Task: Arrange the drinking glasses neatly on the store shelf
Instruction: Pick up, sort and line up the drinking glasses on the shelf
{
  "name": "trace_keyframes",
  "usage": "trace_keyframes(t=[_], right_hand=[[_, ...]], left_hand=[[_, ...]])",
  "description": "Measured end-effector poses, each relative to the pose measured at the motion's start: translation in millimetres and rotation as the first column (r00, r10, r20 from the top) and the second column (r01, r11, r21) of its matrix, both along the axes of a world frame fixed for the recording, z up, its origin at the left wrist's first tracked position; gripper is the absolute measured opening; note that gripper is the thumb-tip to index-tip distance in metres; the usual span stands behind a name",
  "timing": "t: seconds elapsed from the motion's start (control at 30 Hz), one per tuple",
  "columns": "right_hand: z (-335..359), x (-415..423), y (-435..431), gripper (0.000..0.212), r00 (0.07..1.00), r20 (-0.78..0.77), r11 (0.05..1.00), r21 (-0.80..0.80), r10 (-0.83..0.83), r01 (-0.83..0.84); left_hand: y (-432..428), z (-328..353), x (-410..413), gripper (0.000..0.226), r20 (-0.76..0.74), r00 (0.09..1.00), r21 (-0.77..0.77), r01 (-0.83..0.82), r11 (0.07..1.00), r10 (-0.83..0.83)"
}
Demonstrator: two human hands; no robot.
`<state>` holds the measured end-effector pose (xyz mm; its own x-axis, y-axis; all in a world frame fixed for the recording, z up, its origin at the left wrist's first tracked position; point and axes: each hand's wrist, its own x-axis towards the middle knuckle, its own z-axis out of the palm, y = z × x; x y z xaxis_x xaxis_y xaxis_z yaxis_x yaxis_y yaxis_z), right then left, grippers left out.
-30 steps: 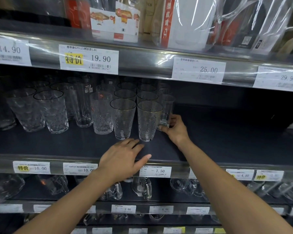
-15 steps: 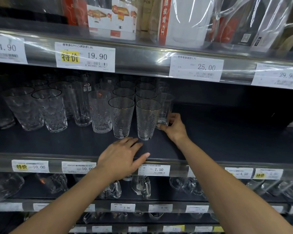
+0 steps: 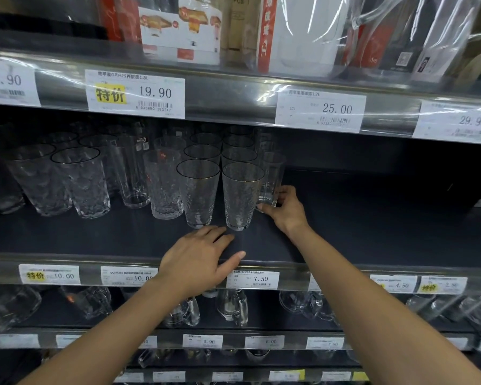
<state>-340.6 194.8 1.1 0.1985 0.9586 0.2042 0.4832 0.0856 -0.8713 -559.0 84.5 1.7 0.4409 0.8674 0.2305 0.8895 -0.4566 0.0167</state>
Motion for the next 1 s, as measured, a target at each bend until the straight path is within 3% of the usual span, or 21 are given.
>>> trace_keyframes(t=[0.3, 0.43, 0.5, 0.57, 0.63, 0.7, 0.8, 0.87, 0.93, 1.0], right_hand=[[2.9, -0.8, -3.6, 0.066, 1.000, -0.005, 1.000, -0.022, -0.001, 0.001], [7.3, 1.1, -7.2, 0.081, 0.999, -0.032, 0.999, -0.046, 0.005, -0.006], [9.9, 2.8, -10.5, 0.085, 0.998, -0.056, 0.996, -0.090, 0.015, -0.020], [11.6, 3.4, -17.2, 0.069, 0.995, -0.100, 0.992, -0.125, -0.017, 0.004], [15.0, 1.3, -29.3, 0.038, 0.983, -0.140, 0.991, -0.074, -0.119, 0.109], [24.6, -3.8, -47.4, 0.023, 0.972, -0.141, 0.977, 0.076, -0.189, 0.201], [63.9, -15.5, -68.9, 0.026, 0.989, -0.107, 0.937, 0.323, -0.101, 0.131], [98.3, -24.9, -75.2, 0.030, 1.000, 0.025, 0.929, 0.369, 0.003, -0.012], [129.7, -36.4, -74.2, 0.026, 0.954, 0.283, 0.950, 0.260, 0.097, -0.173], [152.2, -48.2, -67.3, 0.031, 0.817, 0.551, 0.961, 0.089, 0.172, -0.263]], left_hand=[[0.9, 0.7, -0.6, 0.086, 0.004, 1.000, -0.023, -0.010, 1.000, 0.010], [5.7, 2.3, -5.8, 0.076, 0.187, 0.982, -0.134, -0.003, 0.991, 0.028], [6.4, 4.9, -10.1, 0.061, 0.432, 0.898, -0.189, -0.001, 0.982, 0.084], [4.5, 11.7, -16.3, 0.036, 0.671, 0.719, -0.207, -0.050, 0.977, 0.179], [0.6, 21.9, -27.1, 0.022, 0.803, 0.539, -0.217, -0.134, 0.967, 0.255], [-2.5, 35.0, -41.4, 0.019, 0.846, 0.471, -0.168, -0.209, 0.963, 0.249], [7.4, 69.7, -64.9, 0.016, 0.845, 0.515, -0.018, -0.236, 0.972, 0.141], [20.9, 99.2, -74.5, 0.012, 0.800, 0.597, 0.056, -0.162, 0.985, 0.053], [37.9, 123.4, -76.6, 0.018, 0.701, 0.713, 0.060, -0.065, 0.996, 0.005], [55.3, 139.5, -72.6, 0.033, 0.546, 0.838, 0.004, -0.006, 1.000, 0.003]])
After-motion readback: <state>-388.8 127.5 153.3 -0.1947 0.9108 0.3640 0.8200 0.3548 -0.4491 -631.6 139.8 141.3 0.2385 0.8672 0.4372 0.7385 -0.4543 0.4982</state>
